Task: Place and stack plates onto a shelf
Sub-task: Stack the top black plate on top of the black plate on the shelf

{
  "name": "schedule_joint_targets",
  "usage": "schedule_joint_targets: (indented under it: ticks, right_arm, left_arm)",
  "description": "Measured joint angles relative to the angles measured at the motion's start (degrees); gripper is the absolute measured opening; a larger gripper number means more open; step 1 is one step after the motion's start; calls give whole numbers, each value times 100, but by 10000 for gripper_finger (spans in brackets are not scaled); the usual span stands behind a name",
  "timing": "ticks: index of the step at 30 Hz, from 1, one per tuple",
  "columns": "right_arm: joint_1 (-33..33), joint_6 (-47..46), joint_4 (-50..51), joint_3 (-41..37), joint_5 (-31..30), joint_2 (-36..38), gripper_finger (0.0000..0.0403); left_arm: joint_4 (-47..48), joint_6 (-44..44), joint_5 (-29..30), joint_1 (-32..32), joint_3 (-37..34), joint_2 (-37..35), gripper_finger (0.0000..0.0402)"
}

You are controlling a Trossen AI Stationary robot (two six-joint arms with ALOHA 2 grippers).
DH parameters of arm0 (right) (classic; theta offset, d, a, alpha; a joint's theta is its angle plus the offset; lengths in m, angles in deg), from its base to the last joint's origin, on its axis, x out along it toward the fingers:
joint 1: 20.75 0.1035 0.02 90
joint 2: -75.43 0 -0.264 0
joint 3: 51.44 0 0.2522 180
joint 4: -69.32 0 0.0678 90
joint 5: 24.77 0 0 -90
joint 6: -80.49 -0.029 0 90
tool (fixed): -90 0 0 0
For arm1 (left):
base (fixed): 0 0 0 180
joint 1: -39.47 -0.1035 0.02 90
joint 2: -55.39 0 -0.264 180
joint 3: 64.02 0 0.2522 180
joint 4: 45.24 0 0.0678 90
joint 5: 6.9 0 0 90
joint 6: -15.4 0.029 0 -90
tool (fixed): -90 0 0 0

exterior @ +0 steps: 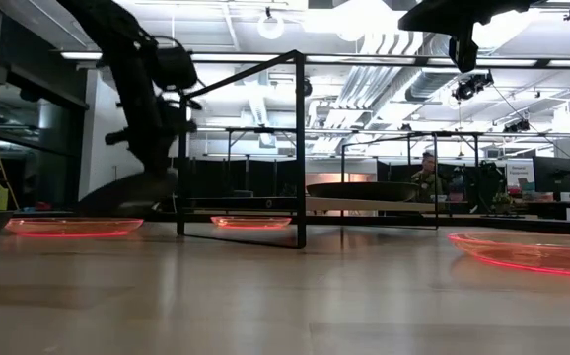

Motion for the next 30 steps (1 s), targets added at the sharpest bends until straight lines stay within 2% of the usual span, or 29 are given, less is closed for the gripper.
schedule_joint_targets:
  ticks: [5,11,30]
  right_arm:
    - [1,0,0,0,-35,0,0]
    - [1,-2,0,0,-140,0,0]
    - [2,-4,0,0,-203,0,0]
  left_arm:
    - [-1,-9,-15,51,1,-491,2]
    - [84,-5,-11,283,289,-627,1]
    - [78,406,9,1138,2234,-544,1]
